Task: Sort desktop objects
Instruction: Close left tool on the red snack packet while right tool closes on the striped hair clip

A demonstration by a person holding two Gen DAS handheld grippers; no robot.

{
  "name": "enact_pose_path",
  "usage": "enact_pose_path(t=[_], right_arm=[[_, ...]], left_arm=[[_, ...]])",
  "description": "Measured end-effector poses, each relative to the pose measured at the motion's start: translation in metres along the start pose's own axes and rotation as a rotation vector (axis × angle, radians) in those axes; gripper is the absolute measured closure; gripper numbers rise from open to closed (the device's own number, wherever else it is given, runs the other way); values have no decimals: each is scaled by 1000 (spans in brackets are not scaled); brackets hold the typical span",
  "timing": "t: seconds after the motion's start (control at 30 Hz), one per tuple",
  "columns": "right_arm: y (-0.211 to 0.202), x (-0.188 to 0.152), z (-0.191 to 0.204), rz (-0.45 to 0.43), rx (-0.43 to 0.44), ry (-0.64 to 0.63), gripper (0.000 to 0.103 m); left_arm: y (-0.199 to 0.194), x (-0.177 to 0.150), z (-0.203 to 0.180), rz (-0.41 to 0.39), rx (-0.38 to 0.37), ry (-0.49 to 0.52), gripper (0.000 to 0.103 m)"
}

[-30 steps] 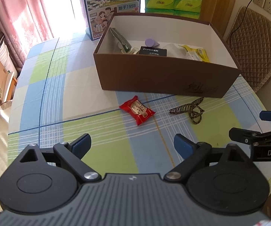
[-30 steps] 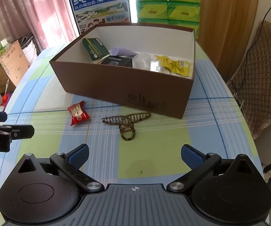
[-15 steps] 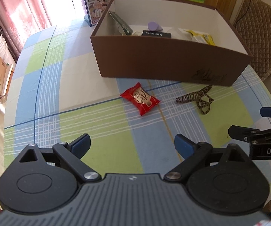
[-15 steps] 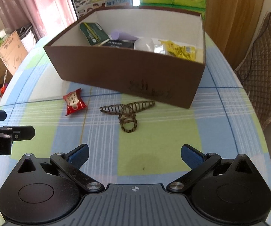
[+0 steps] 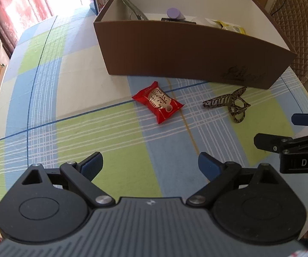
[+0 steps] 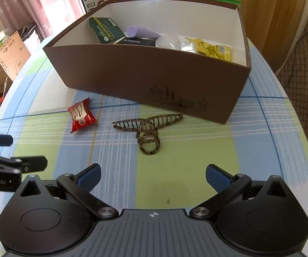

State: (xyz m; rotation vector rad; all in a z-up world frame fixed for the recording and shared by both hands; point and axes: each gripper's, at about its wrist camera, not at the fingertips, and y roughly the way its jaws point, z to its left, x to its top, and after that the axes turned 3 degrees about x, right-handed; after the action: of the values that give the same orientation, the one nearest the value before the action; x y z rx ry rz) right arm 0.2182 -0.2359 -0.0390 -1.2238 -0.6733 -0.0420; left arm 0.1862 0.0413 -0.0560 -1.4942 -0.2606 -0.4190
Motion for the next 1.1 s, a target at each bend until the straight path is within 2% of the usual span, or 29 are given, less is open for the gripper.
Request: enact_pose_path(t=[0.3,0.4,0.57,0.67,0.7,0.9,1.1], right_arm=[[28,7,-1,-104,3,-3,4],[39,9,2,-122,-5,-39,21],[55,10,2,-126,-24,-73,39],[60,7,1,-119,-17,-82,62],[60,6,0,-113,-17,-82,73],[49,-7,-5,-97,-126,-21,75],[32,-21,-30,-92,-206,73,75]], left_arm=[[25,4,3,10,4,-39,9],[33,8,5,9,11,-50,9],[42,14,8,7,7,-60,9],[46,16,7,2,0,-62,9],[47,17,7,-1,-2,-62,9],[54,24,5,-8,-17,-85,9],[66,40,2,-22,-35,-132,9]])
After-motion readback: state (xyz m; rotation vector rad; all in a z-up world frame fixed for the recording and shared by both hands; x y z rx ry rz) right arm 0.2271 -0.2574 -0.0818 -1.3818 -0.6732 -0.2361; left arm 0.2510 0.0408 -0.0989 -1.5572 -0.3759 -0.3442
